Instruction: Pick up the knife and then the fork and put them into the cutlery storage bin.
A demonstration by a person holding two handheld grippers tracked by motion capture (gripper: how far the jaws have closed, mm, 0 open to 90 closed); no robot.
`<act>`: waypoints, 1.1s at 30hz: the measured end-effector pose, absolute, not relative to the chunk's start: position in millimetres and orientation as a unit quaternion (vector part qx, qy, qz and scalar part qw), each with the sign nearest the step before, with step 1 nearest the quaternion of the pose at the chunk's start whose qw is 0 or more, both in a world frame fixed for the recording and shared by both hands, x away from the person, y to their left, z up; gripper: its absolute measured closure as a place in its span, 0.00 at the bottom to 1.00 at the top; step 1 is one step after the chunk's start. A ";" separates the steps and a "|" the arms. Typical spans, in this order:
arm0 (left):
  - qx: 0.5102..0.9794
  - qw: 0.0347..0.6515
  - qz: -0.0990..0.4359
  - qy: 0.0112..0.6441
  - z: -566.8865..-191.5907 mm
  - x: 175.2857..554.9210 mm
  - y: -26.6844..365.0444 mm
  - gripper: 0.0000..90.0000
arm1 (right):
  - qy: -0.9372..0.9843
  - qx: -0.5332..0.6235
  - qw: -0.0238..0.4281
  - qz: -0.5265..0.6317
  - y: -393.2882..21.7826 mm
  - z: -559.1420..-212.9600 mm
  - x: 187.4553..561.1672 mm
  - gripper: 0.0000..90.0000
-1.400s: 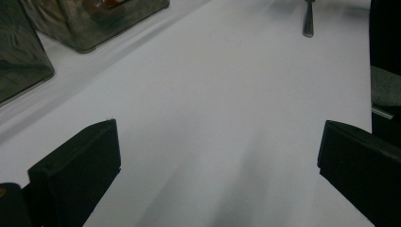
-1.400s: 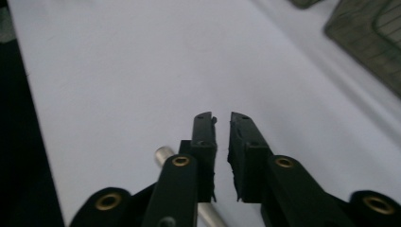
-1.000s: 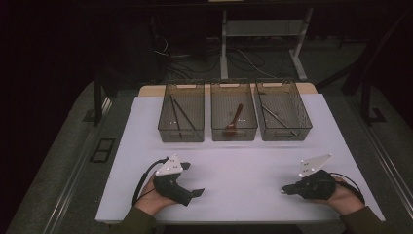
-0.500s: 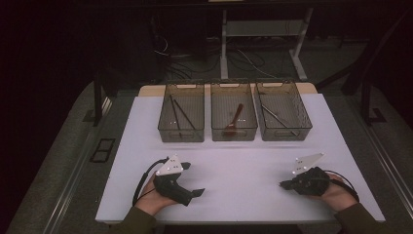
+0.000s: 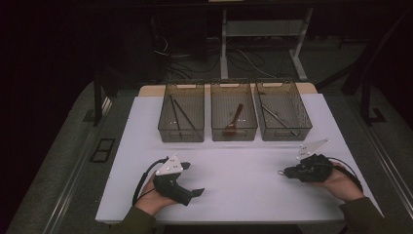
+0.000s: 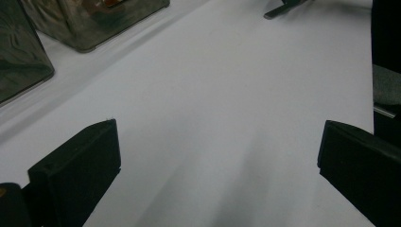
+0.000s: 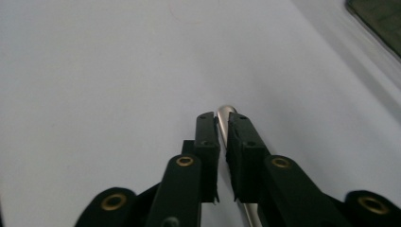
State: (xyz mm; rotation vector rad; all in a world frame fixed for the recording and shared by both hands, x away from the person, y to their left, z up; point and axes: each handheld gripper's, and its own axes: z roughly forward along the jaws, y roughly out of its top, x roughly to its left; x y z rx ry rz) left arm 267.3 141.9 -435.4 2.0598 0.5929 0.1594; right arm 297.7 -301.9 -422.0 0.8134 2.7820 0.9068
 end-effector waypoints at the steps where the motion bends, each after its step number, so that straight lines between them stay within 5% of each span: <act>1: 0.843 0.475 0.065 0.242 -435.1 267.0 142.0 0.00 | 0.917 0.267 0.056 0.290 -305.3 -419.0 297.6 0.87; 16: 0.844 0.474 0.064 0.242 -436.5 267.7 141.4 0.00 | 0.963 0.232 0.046 0.130 -330.7 -415.7 302.4 0.79; 33: 0.844 0.476 0.062 0.239 -436.2 267.4 141.3 0.00 | 0.973 0.216 0.021 0.082 -321.0 -418.8 308.6 0.94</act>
